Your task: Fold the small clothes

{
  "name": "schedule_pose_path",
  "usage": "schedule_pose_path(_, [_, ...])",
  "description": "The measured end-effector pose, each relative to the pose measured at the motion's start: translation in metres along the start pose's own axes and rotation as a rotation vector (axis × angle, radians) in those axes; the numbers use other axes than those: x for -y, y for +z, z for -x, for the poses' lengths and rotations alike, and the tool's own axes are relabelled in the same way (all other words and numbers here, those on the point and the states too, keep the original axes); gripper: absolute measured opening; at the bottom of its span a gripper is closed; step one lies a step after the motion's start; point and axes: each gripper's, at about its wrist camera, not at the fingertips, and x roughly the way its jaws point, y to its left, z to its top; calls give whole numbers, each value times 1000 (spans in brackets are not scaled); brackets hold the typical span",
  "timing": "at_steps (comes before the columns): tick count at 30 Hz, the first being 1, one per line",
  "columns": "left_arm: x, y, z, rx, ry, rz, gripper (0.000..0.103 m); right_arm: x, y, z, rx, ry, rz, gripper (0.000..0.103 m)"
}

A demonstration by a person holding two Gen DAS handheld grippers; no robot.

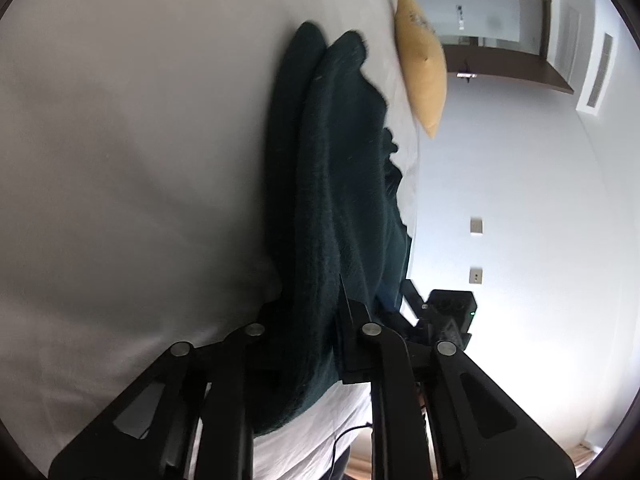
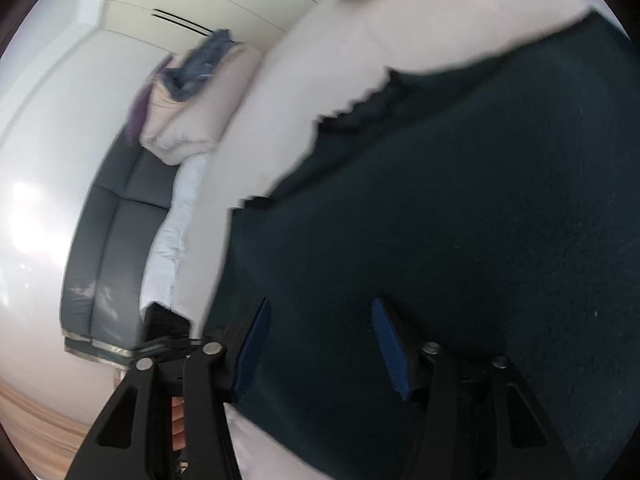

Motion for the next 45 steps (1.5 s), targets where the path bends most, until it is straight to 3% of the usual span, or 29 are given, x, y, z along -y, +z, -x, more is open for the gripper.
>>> schedule_pose_path(2, [12, -3, 3, 28, 16, -19, 12, 3, 0, 0, 0, 20, -4, 55])
schedule_pose_path(7, [91, -13, -4, 72, 143, -223, 11, 12, 6, 17, -11, 111, -69, 60])
schedule_pose_path(10, [148, -24, -36, 63, 201, -351, 11, 20, 14, 41, 25, 198, -95, 68])
schedule_pose_path(14, [209, -72, -129, -21, 307, -565, 11, 44, 27, 66, 73, 317, -187, 74])
schedule_pose_path(17, [214, -104, -198, -105, 362, -669, 11, 68, 32, 71, 70, 366, -257, 77])
schedule_pose_path(20, [197, -123, -227, -141, 380, -674, 11, 83, 31, 68, 47, 396, -293, 75])
schedule_pose_path(22, [192, -129, -234, -124, 404, -714, 12, 86, 31, 68, 45, 404, -294, 75])
schedule_pose_path(27, [196, -132, -224, -106, 390, -710, 17, 78, 34, 64, 45, 367, -285, 75])
schedule_pose_path(28, [200, -137, -218, -95, 372, -716, 25, 75, 34, 64, 41, 354, -276, 75])
schedule_pose_path(31, [210, -152, -192, -60, 277, -734, 85, 68, 34, 63, 24, 304, -253, 75])
schedule_pose_path(32, [212, -156, -183, -41, 242, -742, 90, 67, 33, 63, 20, 294, -252, 75])
schedule_pose_path(34, [215, -158, -166, -55, 170, -751, 90, 64, 31, 63, 8, 274, -240, 75])
schedule_pose_path(37, [199, -143, -149, -29, 168, -687, 90, 59, 30, 62, -8, 218, -219, 70])
schedule_pose_path(41, [170, -115, -140, -15, 181, -580, 90, 51, 30, 56, -31, 79, -163, 45])
schedule_pose_path(42, [163, -112, -138, -3, 183, -568, 90, 49, 31, 53, -40, 38, -147, 34])
schedule_pose_path(45, [157, -118, -137, 14, 204, -544, 90, 42, 34, 47, -44, -43, -102, 18])
